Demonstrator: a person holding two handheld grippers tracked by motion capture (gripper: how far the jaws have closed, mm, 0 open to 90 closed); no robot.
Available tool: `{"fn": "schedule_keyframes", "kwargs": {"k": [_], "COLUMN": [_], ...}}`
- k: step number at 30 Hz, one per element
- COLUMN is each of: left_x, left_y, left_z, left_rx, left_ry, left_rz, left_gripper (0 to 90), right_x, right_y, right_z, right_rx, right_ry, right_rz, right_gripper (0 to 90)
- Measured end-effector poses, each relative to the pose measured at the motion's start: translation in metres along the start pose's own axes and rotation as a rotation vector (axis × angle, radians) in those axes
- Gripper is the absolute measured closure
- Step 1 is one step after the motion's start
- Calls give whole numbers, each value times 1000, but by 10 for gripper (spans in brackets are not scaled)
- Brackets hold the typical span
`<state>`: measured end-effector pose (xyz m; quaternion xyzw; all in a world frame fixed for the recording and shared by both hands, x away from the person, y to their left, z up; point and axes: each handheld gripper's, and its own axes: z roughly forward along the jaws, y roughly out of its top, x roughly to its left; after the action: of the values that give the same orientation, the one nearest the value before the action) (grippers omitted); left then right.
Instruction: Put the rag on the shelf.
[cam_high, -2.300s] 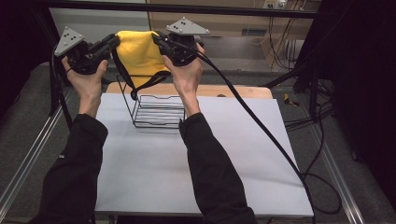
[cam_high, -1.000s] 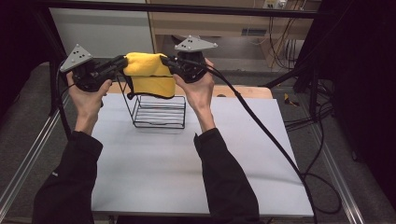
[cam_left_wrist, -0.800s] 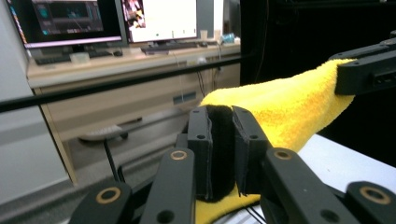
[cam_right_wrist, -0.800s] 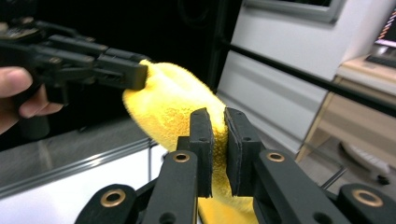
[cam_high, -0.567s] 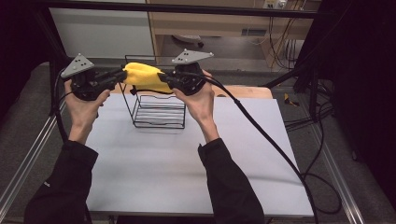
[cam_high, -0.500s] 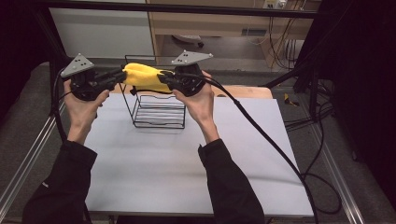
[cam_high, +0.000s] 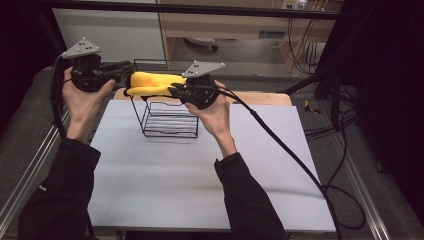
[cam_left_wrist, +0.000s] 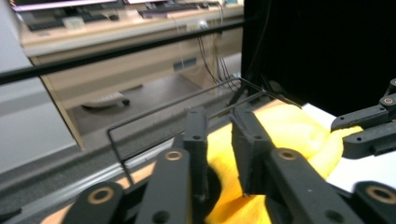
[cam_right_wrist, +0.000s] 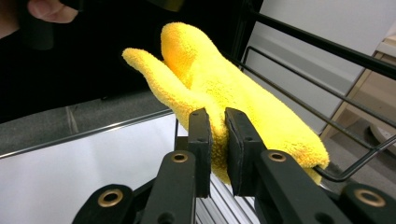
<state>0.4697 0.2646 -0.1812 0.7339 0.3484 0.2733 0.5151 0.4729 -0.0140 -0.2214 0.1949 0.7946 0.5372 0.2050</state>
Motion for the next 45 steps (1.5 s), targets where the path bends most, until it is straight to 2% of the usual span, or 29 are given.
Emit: {"fn": "schedule_keyframes", "kwargs": {"k": [1,2,3,7,9,14,15,17,18,19,22,23,25,26,27,28,30,31,32,34,35,40,45], "left_x": [0,0,1,2,2,2,2,1,1,0,-1,-2,-4,-5,-7,-7,-8,-9,-9,-10,-9,-7,-7], "left_y": [1,1,0,-5,-11,-19,-22,-27,-27,-29,-33,-35,-39,-41,-46,-46,-51,-56,-56,-61,-65,-71,-74], "left_z": [4,8,14,20,21,19,18,17,17,17,18,18,18,18,17,17,19,22,22,26,30,38,42], "left_rx": [26,45,74,106,134,166,175,183,183,187,194,195,200,197,197,197,191,197,197,197,196,191,173], "left_ry": [-4,-1,-12,-17,-33,-48,-49,-52,-52,-48,-54,-54,-54,-54,-56,-56,-52,-50,-50,-41,-31,-13,-6], "left_rz": [2,3,-8,-14,-21,-16,-10,-2,-2,7,17,21,33,37,50,50,49,49,49,46,39,30,29], "left_gripper": [807,807,836,884,897,899,899,899,900,900,900,900,900,900,900,899,899,899,899,900,899,900,900], "right_x": [0,0,0,0,-1,0,1,2,2,3,3,1,1,1,1,1,-1,-4,-5,-7,-9,-13,-13], "right_y": [-1,-1,-3,-6,-8,-10,-11,-11,-11,-10,-9,-9,-10,-10,-13,-13,-17,-22,-25,-28,-34,-44,-49], "right_z": [0,0,1,2,2,4,4,4,4,4,2,2,4,4,6,6,9,14,16,18,22,30,29], "right_rx": [6,6,12,22,26,42,48,52,52,41,26,17,36,36,59,59,72,93,100,109,120,115,92], "right_ry": [6,6,11,24,30,43,52,63,63,60,49,46,54,54,52,52,54,39,31,20,-5,-37,-35], "right_rz": [-1,-1,-8,-12,-9,-5,3,12,12,15,17,34,58,58,73,73,101,139,155,164,178,194,188], "right_gripper": [811,811,809,797,787,746,707,686,686,615,607,677,758,758,835,835,893,900,900,900,900,900,889]}}
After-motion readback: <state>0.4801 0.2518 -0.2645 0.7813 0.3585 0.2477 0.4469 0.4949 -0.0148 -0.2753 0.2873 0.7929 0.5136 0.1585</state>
